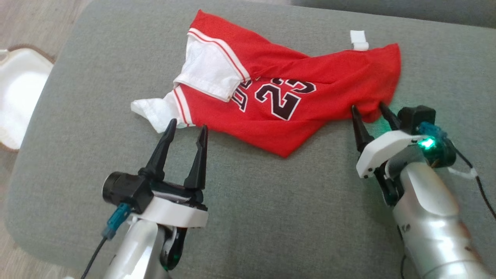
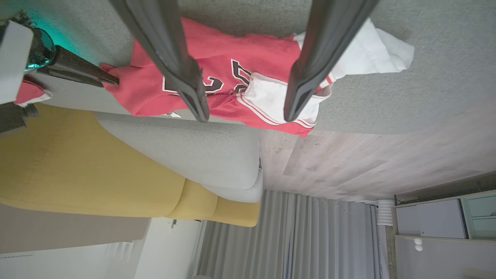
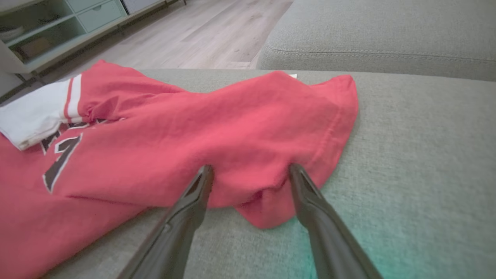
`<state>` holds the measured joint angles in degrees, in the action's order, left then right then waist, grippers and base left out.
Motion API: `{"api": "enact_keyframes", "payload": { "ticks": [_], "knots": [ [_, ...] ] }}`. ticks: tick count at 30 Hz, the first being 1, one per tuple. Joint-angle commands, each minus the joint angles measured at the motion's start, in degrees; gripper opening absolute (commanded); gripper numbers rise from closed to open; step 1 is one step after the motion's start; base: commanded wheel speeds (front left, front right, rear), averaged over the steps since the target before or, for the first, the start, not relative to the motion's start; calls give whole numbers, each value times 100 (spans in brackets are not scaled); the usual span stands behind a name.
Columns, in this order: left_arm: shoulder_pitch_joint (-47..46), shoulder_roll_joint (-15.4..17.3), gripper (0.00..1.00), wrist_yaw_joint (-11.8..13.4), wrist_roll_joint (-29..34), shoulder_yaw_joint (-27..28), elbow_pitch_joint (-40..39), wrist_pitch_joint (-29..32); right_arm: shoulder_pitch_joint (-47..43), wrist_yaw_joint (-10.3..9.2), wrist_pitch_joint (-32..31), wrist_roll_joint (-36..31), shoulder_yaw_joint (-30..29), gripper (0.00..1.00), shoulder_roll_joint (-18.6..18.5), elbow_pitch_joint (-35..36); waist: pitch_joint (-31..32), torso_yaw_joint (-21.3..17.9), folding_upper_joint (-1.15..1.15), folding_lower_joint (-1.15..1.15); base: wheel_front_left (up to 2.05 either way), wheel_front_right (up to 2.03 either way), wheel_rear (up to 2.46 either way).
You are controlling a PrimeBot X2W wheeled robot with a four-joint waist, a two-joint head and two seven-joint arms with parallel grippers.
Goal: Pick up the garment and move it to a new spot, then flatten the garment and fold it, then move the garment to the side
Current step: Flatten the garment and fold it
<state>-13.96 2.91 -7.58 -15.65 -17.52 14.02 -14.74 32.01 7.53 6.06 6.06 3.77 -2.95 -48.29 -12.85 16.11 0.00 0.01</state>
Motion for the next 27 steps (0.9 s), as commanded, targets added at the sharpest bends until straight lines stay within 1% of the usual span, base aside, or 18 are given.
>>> {"api": "enact_keyframes", "payload": {
  "ticks": [1, 2, 3, 4, 5, 9, 12, 15, 16, 17, 20, 23, 27],
  "knots": [
    [-257, 19, 100, 10, -35, 111, -174, -26, 325, -4, 120, -199, 34, 100, 6, -83, -60, 81, 0, -1, 0, 0, 0],
    [-261, 16, 100, 10, -41, 112, -179, -26, 408, -4, 168, -286, 19, 100, 6, -195, -78, 96, 0, -1, 0, 0, 0],
    [-264, 14, 100, 10, -48, 117, -185, -26, 487, -4, 197, -353, 13, 86, 6, -310, -95, 105, 0, -1, 0, 0, 0],
    [-264, 14, 100, 10, -48, 117, -185, -26, 487, -4, 197, -353, 13, 86, 6, -310, -95, 105, 0, -1, 0, 0, 0],
    [-263, 12, 100, 10, -53, 124, -189, -26, 563, -4, 248, -420, 12, 0, 6, -406, -104, 107, 0, -1, 0, 0, 0],
    [-257, 6, 100, 9, -56, 157, -185, -26, 842, -4, 532, -693, -125, 0, -10, -622, -121, 76, 0, -1, 0, 0, 0],
    [-280, 3, 100, 9, -74, 188, -184, -26, 1019, -4, 680, -890, -304, 0, -116, -645, -88, 45, 0, -1, 0, 0, 0],
    [-279, 0, 100, 9, -82, 208, -195, -26, 1195, -4, 762, -1038, -446, 0, -285, -566, -34, 20, 0, -1, 0, 0, 0],
    [-269, -1, 100, 9, -103, 209, -201, -26, 1329, -4, 788, -1123, -543, 0, -447, -469, 7, 13, 0, -1, 0, 0, 0],
    [-264, -1, 100, 9, -118, 201, -203, -26, 1397, -4, 795, -1158, -591, 0, -532, -410, 29, 18, 0, -1, 0, 0, 0],
    [-250, -1, 100, 9, -157, 179, -223, -26, 1594, -4, 711, -1263, -681, 0, -763, -257, 71, 46, 0, -1, 0, 0, 0],
    [-224, -2, 100, 9, -188, 165, -243, -26, 1765, -4, 500, -1375, -730, 0, -935, -125, 93, 104, 0, -1, 0, 0, 0],
    [-211, -2, 100, 9, -219, 152, -263, -26, 1971, -4, 232, -1563, -667, 0, -1043, -102, 72, 189, 0, -1, 0, 0, 0]
  ]
}}
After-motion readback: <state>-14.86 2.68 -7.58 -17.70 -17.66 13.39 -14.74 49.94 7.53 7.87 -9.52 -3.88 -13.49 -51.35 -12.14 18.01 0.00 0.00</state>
